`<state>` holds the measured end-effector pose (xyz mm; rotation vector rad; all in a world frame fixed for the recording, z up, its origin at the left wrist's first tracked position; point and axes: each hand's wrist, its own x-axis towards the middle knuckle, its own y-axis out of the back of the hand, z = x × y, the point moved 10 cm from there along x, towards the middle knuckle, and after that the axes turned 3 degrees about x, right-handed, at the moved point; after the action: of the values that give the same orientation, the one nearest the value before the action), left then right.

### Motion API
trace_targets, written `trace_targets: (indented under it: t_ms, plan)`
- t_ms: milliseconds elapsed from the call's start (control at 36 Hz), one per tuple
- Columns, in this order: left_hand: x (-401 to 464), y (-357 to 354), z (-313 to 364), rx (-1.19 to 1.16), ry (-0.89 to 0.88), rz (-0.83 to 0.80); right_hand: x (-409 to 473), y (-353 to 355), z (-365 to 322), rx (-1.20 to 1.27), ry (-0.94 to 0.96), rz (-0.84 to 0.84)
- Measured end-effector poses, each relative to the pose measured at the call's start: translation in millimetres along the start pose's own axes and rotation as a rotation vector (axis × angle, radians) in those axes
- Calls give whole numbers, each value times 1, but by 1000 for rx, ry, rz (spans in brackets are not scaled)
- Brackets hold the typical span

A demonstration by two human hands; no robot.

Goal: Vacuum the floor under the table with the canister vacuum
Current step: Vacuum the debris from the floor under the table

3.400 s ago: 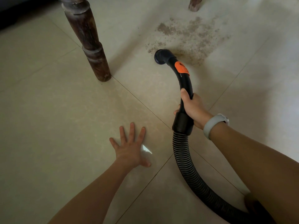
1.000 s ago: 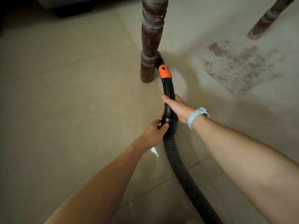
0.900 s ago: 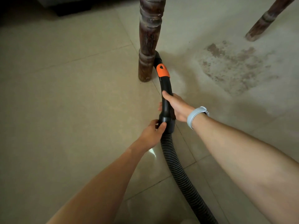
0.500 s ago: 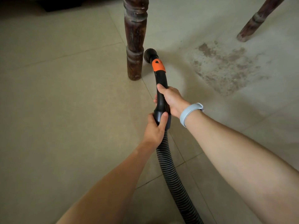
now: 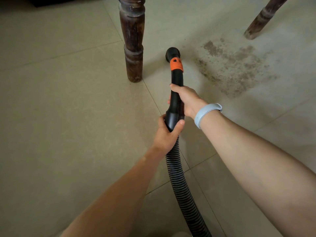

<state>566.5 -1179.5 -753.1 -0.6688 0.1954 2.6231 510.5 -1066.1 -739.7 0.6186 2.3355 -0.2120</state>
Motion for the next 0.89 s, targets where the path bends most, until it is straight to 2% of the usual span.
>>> trace_targets:
  t_ms: [83, 167, 222, 472, 583, 694, 889]
  plan:
    - [-3, -2, -17, -38, 84, -174, -2, -2, 10, 86, -124, -164]
    - [-10, -1, -33, -84, 199, -331, -2, -1, 11, 181, -129, -186]
    - [-10, 2, -36, -68, 212, -360, -4, -5, 10, 176, -109, -176]
    - [-8, 21, -35, 84, 64, -32, -2, -19, 1, -82, 12, -32]
    - [-13, 24, -31, 119, 27, 60, -2, -21, -4, -160, 66, 23]
    - [-12, 22, -31, 163, 34, 21, -1, -14, -3, -217, 76, 100]
    - [-4, 15, -18, 156, -10, -84, 0, -12, 6, -126, 29, 36]
